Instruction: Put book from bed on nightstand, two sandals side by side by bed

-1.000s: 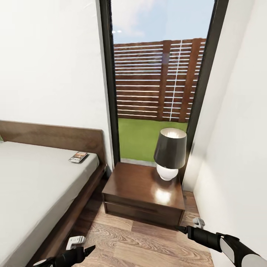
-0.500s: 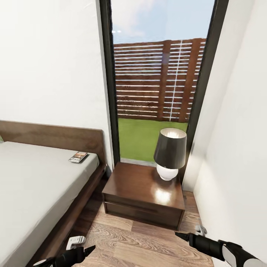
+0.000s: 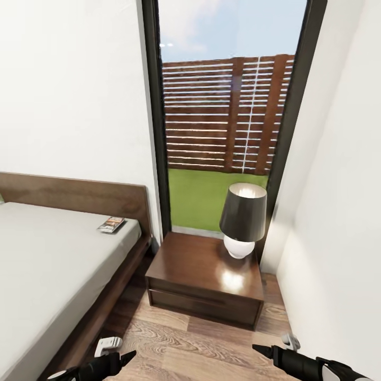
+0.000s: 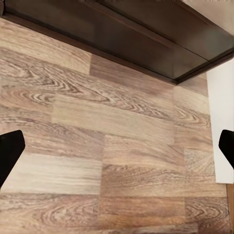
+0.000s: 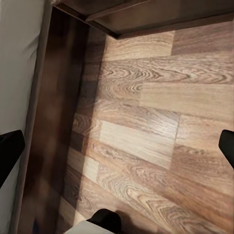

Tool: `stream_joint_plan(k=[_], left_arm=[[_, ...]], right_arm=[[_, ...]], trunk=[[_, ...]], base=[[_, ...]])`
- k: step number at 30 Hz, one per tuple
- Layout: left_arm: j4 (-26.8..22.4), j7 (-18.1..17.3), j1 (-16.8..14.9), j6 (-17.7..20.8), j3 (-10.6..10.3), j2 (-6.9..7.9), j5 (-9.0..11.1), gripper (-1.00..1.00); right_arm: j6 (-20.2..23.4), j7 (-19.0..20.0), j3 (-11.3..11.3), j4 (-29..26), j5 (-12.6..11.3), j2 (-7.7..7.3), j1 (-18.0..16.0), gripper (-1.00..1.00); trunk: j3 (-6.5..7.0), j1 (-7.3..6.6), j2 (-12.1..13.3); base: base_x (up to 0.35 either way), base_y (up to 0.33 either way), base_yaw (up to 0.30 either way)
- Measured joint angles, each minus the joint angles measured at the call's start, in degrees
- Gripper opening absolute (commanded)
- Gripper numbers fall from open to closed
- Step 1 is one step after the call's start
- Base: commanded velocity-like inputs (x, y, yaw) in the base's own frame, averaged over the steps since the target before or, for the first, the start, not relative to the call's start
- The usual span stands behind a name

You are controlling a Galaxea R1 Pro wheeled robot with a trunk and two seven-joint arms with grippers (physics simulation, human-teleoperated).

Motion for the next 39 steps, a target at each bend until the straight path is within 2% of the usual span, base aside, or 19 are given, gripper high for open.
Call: stream_joint_plan(k=[11, 22, 29, 39], left_arm=[[0.0, 0.0, 0.0, 0.0, 0.01, 0.0, 0.01, 1.0], [0.0, 0.0, 0.02, 0.0, -0.01, 0.0, -0.02, 1.0], [0.0, 0.0, 0.03, -0.02, 0.0, 0.0, -0.01, 1.0], [0.02, 0.02, 0.01, 0.0, -0.03, -0.01, -0.03, 1.0]], right_arm=[[-0.03, -0.07, -0.02, 0.02, 0.0, 0.0, 0.0, 1.0], [-0.03, -0.01, -0.01, 0.02, 0.0, 0.0, 0.0, 1.0], [-1.7, -0.07, 0.03, 0.04, 0.01, 0.0, 0.0, 1.0], [-2.04, -0.07, 0.01, 0.1, -0.01, -0.01, 0.01, 1.0]], trunk=[[0.0, 0.0, 0.0], [0.0, 0.01, 0.0], [0.0, 0.01, 0.0], [0.0, 0.01, 0.0]], base=[[0.22, 0.0, 0.0], [0.021, 0.0, 0.0], [0.0, 0.0, -0.009], [0.0, 0.0, -0.235]])
